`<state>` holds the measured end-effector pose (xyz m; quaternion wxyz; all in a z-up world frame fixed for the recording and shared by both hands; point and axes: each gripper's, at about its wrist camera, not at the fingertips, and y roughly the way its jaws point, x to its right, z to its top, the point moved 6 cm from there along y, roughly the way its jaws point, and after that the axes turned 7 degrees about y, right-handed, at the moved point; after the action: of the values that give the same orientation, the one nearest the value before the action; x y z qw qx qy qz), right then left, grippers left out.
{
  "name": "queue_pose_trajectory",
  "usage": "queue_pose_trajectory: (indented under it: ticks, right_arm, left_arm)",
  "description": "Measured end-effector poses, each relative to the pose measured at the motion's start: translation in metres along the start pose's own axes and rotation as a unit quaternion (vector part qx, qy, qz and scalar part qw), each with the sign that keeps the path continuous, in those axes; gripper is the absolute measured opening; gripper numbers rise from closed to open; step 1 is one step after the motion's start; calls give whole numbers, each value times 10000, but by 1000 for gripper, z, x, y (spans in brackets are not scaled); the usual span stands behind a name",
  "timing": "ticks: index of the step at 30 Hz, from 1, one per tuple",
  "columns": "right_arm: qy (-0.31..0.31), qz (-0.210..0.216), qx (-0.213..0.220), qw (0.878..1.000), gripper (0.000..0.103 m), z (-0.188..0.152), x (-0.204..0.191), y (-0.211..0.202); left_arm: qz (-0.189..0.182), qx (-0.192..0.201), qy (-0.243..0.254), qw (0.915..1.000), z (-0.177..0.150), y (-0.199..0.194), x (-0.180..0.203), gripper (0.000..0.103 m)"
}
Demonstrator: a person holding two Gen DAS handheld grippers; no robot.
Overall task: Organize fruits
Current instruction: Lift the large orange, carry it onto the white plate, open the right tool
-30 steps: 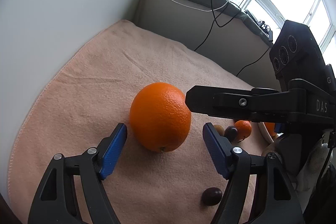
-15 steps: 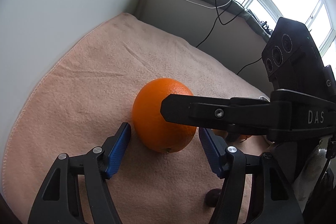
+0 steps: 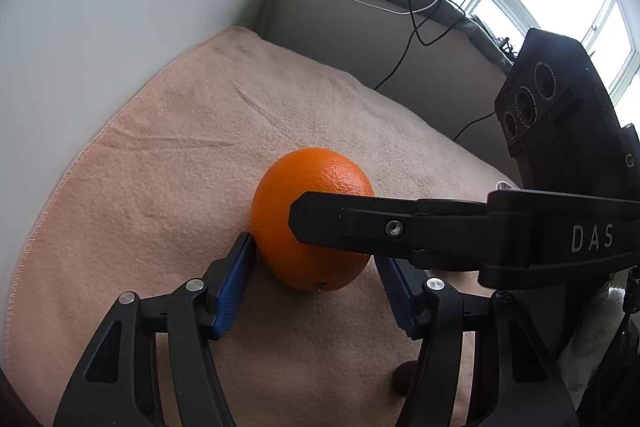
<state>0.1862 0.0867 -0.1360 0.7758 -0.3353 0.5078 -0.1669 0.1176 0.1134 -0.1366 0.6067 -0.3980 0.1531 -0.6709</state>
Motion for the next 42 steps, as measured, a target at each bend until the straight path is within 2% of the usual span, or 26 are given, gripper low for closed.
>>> queue_pose_trajectory:
  ticks: [18, 27, 42]
  right_arm:
    - [-194, 78, 373, 9991, 70, -10, -5, -50]
    - [-159, 44, 712, 9973, 70, -17, 6, -91]
    - [150, -41, 1282, 9916, 70, -43, 50, -166]
  left_arm:
    - [75, 282, 319, 9991, 5, -17, 27, 61]
    - [-62, 403, 591, 9974, 10, -22, 64, 60]
    - [-499, 422, 1075, 9921, 14, -10, 147, 60]
